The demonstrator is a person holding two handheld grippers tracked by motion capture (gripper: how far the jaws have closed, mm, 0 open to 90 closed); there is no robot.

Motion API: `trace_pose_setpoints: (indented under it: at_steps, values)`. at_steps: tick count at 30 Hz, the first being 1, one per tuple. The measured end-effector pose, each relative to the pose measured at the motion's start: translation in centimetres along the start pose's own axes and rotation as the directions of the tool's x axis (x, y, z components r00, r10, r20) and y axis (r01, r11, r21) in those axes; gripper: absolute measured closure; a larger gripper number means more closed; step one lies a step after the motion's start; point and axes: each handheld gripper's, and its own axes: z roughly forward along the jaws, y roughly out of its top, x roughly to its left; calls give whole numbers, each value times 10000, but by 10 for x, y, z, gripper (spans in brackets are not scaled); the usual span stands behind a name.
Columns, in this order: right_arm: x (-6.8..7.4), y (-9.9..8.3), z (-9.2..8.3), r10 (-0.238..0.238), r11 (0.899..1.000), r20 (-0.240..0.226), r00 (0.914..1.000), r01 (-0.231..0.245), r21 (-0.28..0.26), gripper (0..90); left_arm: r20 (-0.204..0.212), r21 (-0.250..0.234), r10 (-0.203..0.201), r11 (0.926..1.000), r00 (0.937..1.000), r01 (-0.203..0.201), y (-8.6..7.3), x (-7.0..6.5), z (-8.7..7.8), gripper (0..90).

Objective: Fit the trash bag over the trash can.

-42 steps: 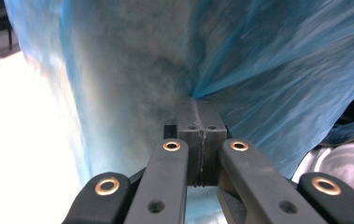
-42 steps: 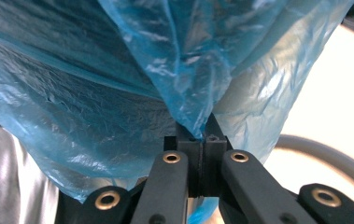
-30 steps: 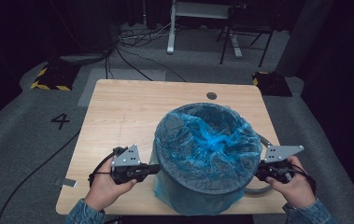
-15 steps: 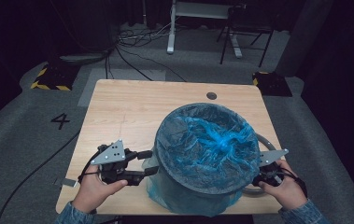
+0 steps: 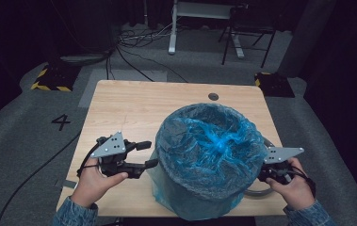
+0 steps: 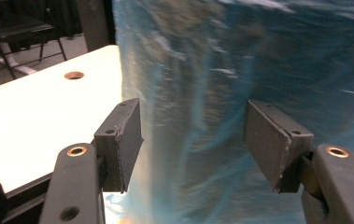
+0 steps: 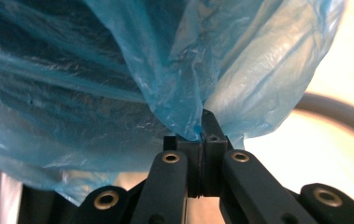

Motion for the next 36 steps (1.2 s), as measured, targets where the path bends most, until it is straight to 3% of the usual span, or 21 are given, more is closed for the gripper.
trace_pose_setpoints:
  at_steps: [3,9,12,16,17,22,26,28,29,32,36]
  values:
    - [-3,3,-5,35,9994,335,9994,-23,-333,883,115,62,-94,9999,9999,93,0,5,4,378]
    - [-2,11,-7,-292,9970,271,9992,310,-703,879,720,136,-75,9999,9974,65,1,9,10,415]
    - [-2,14,-8,-390,9958,268,9989,411,-822,877,997,291,110,9995,9950,-140,0,8,11,588]
    - [-1,16,-9,-469,9944,197,9987,485,-940,877,1160,572,287,9977,9928,-355,1,6,13,892]
    - [-1,16,-9,-493,9941,184,9986,509,-958,877,1168,572,250,9979,9928,-318,1,5,13,900]
    - [-1,16,-13,-501,9933,258,9984,524,-1028,886,455,870,248,9958,9987,-287,-2,6,9,900]
    - [-3,13,-16,-406,9929,327,9986,440,-1109,883,357,937,-66,9956,9993,32,-9,12,2,899]
    - [-3,13,-17,-338,9931,308,9990,370,-1109,877,212,784,-367,9963,9991,350,-14,14,1,625]
    - [-3,13,-17,-327,9932,307,9990,359,-1109,875,171,805,-407,9960,9990,392,-16,15,0,554]
    - [-3,14,-17,-383,9927,303,9988,415,-1129,874,317,783,-608,9952,9977,581,-22,19,1,415]
    - [-2,17,-16,-493,9928,279,9984,521,-1082,873,662,1222,-507,9916,9965,423,-26,24,12,380]
